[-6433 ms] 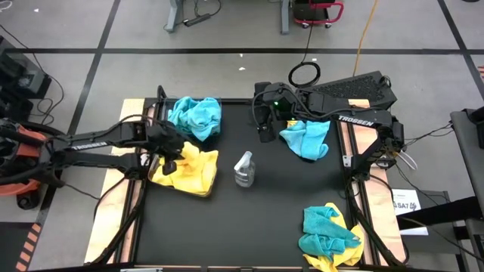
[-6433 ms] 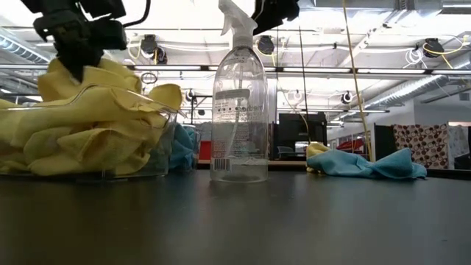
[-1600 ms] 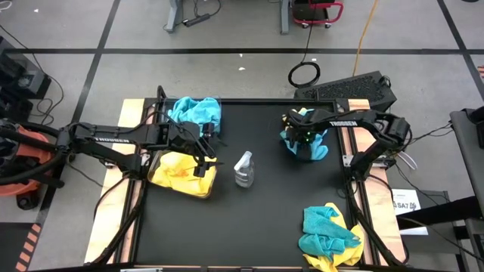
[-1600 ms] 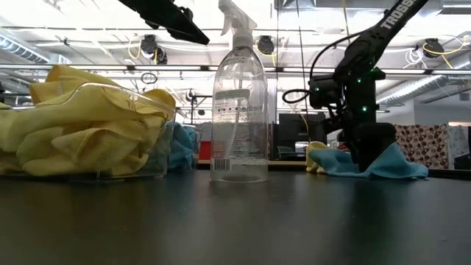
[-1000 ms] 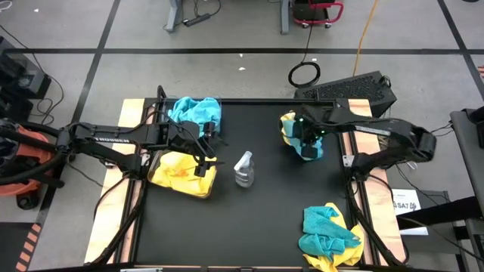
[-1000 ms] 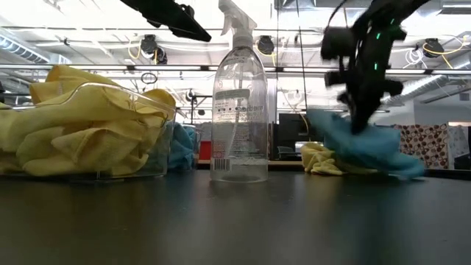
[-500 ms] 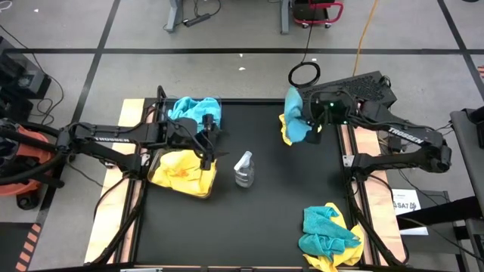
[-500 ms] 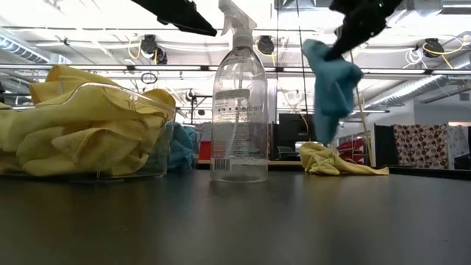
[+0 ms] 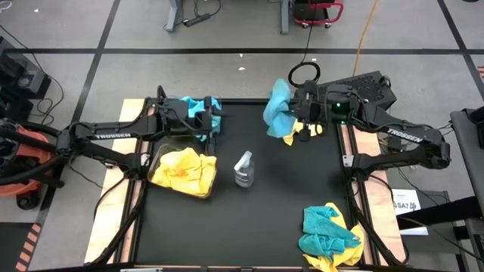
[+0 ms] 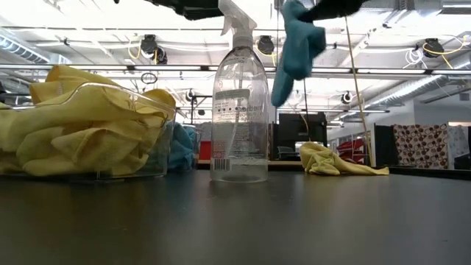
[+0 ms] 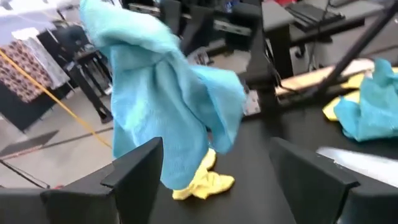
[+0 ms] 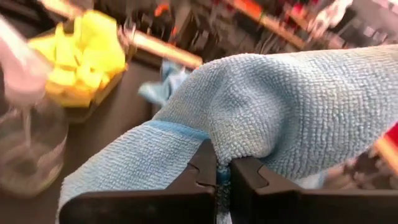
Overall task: Sort microfiber towel by color & place in baskets
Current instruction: Put the blue microfiber cloth into the top transparent bin
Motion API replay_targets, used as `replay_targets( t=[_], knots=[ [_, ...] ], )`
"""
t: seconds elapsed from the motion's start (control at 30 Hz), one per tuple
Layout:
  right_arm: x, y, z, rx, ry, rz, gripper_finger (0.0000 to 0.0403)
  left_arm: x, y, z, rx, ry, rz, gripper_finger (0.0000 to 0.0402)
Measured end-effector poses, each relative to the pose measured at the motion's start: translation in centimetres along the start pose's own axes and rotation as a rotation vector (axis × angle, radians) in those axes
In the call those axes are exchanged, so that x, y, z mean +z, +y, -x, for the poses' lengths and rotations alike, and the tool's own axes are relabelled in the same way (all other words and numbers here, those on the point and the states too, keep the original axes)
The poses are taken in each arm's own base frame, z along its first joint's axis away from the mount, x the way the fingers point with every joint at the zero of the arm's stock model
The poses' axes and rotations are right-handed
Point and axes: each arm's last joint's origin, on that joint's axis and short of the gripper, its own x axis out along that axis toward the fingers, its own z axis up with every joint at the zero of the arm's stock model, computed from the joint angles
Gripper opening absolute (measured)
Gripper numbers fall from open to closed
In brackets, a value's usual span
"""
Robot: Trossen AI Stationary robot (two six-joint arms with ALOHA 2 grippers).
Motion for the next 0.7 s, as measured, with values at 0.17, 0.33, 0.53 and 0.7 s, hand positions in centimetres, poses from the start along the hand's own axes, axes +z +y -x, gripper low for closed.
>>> replay_targets(
  t=[0.17,0.33,0.53,0.7],
  knots=[
    [0.9,0.2,-0.9,0.024,-0.107,0.051,0.0002,0.0,0.8,-0.4,0.008,-0.058,0.029,0.0299],
    [1.6,0.4,-2.3,0.019,-0.18,0.108,0.0002,-0.8,1.3,-1.9,0.031,-0.076,0.095,0.0299],
    [1.9,0.9,-4.2,0.034,-0.225,0.171,0.0002,-1.4,1.7,-3.5,-0.009,-0.142,0.171,0.0299],
    [2.2,1.3,-5.2,0.029,-0.263,0.206,0.0002,-2.0,1.9,-4.5,-0.008,-0.169,0.194,0.0299]
  ],
)
